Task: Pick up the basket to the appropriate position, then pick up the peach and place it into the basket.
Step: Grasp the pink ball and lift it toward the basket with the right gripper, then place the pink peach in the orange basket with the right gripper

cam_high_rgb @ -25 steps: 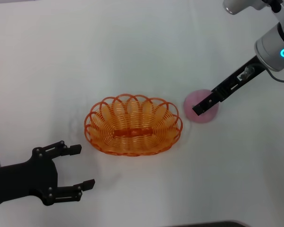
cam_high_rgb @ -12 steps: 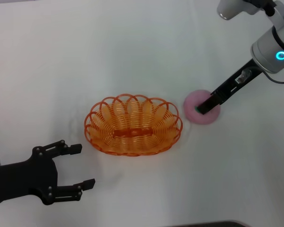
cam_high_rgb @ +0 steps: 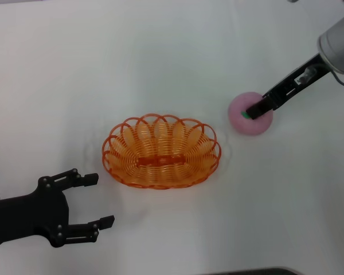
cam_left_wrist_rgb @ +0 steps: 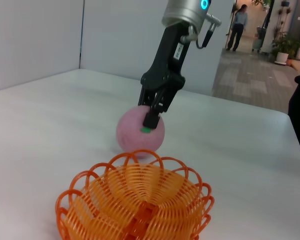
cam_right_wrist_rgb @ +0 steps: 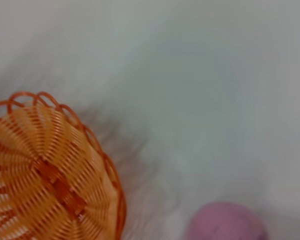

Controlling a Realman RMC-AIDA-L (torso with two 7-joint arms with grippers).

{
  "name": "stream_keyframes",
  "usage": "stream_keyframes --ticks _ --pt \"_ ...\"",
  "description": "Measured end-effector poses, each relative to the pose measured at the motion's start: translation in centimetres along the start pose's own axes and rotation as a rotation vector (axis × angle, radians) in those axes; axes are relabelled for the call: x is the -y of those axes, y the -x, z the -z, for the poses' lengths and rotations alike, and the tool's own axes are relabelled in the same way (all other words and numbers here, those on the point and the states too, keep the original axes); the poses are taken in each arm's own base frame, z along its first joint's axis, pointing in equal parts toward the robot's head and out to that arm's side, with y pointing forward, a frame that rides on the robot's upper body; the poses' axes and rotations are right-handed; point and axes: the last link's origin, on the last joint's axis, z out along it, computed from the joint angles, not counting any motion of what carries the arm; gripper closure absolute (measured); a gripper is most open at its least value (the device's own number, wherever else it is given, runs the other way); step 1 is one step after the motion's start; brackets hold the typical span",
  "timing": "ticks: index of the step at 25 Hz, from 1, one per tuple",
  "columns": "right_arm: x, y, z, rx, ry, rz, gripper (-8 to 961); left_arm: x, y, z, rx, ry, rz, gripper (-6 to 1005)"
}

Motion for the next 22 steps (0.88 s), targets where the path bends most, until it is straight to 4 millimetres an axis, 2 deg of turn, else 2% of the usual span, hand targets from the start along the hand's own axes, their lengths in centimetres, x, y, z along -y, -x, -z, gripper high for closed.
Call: stream_keyframes --ticks 3,7,15,19,22 --pt "-0.4 0.0 0.7 0.014 0.046 0.009 691 0.0 0.0 0.0 -0.001 -0.001 0.0 124" --pt "-1.5 0.5 1.6 0.048 0.118 0.044 691 0.0 0.0 0.0 -0.001 -0.003 0.009 124" --pt "-3.6 1.4 2.2 0.104 0.248 0.115 692 0.1 -0.2 0.1 -0.007 -0.005 0.007 123" --pt "-4.7 2.1 1.6 0.122 0.295 0.143 692 0.2 -0.3 0.0 -0.009 -0.004 0.005 124" --pt "-5.1 2.9 0.1 0.123 0.303 0.153 685 0.3 -0.3 0.0 -0.009 -0.004 0.005 124"
